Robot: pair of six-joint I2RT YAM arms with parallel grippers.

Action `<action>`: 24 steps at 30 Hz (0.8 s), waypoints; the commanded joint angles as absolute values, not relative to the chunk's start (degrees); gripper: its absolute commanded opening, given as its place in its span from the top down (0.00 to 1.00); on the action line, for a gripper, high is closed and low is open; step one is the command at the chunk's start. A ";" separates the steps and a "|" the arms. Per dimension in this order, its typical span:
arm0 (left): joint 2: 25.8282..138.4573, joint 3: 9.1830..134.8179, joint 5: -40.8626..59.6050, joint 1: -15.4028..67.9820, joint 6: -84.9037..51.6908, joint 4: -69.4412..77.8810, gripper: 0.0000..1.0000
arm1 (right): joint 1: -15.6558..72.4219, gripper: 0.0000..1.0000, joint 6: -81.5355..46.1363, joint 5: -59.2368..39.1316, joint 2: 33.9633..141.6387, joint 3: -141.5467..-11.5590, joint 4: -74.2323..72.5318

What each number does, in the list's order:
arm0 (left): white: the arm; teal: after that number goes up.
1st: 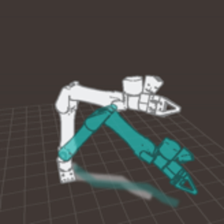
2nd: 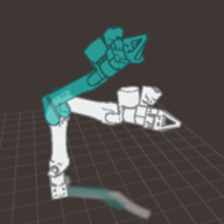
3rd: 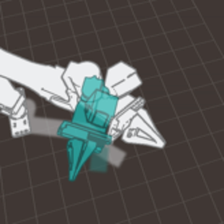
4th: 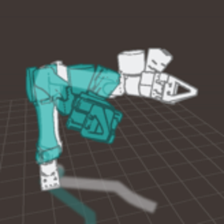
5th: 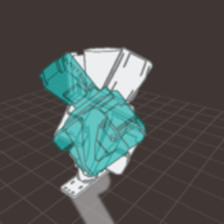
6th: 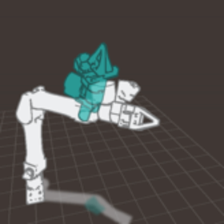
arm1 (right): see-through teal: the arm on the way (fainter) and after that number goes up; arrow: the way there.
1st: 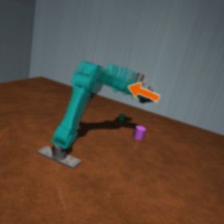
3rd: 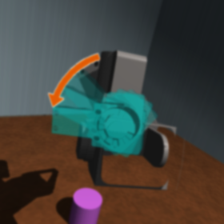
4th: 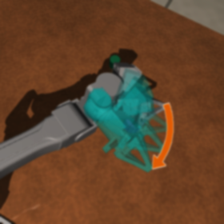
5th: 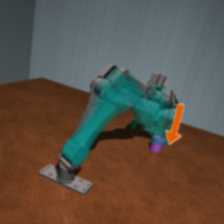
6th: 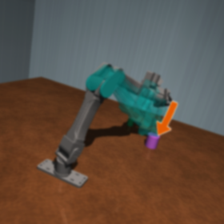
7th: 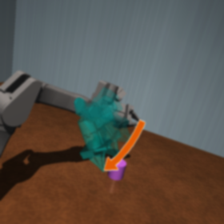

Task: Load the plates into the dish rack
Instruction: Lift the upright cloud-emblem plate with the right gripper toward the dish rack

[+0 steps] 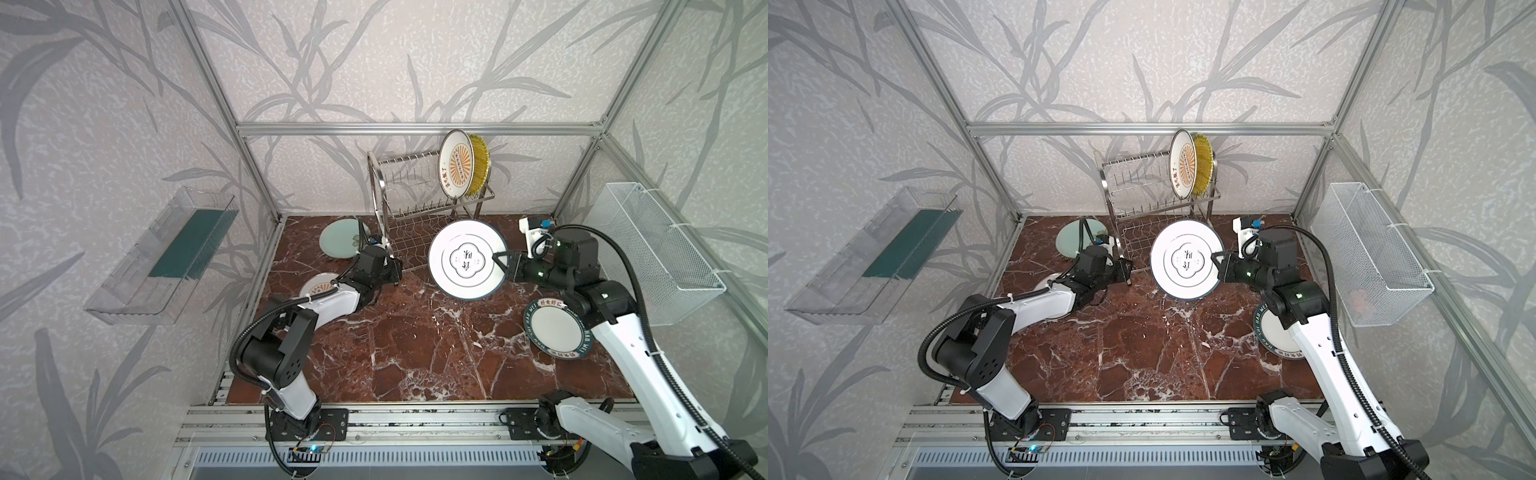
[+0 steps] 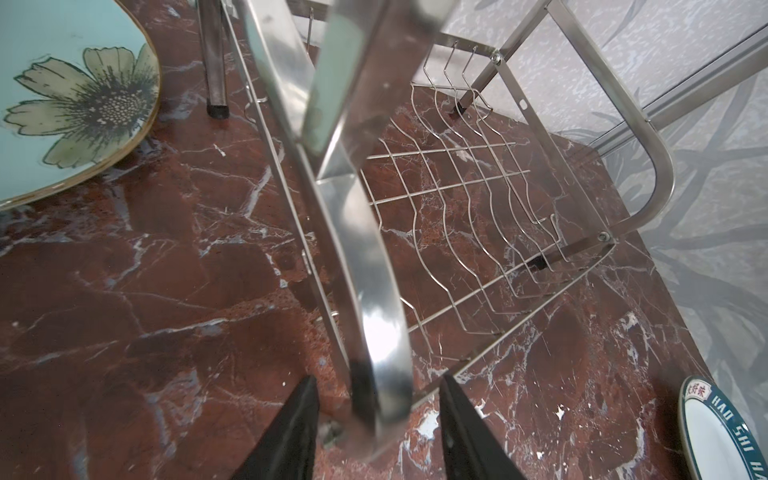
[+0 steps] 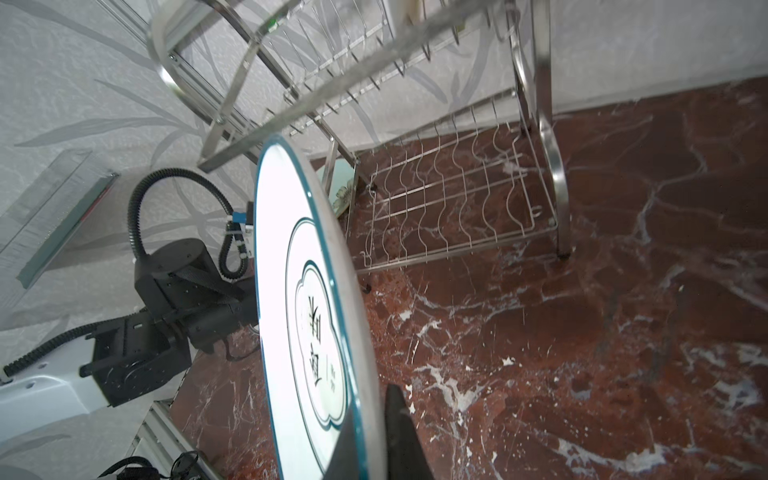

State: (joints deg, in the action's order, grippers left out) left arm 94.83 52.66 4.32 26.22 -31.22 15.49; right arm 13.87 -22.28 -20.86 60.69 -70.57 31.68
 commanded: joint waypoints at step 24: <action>66.34 52.34 2.32 26.16 -27.51 -11.00 0.46 | 29.69 1.00 -6.79 12.05 81.56 -112.81 35.48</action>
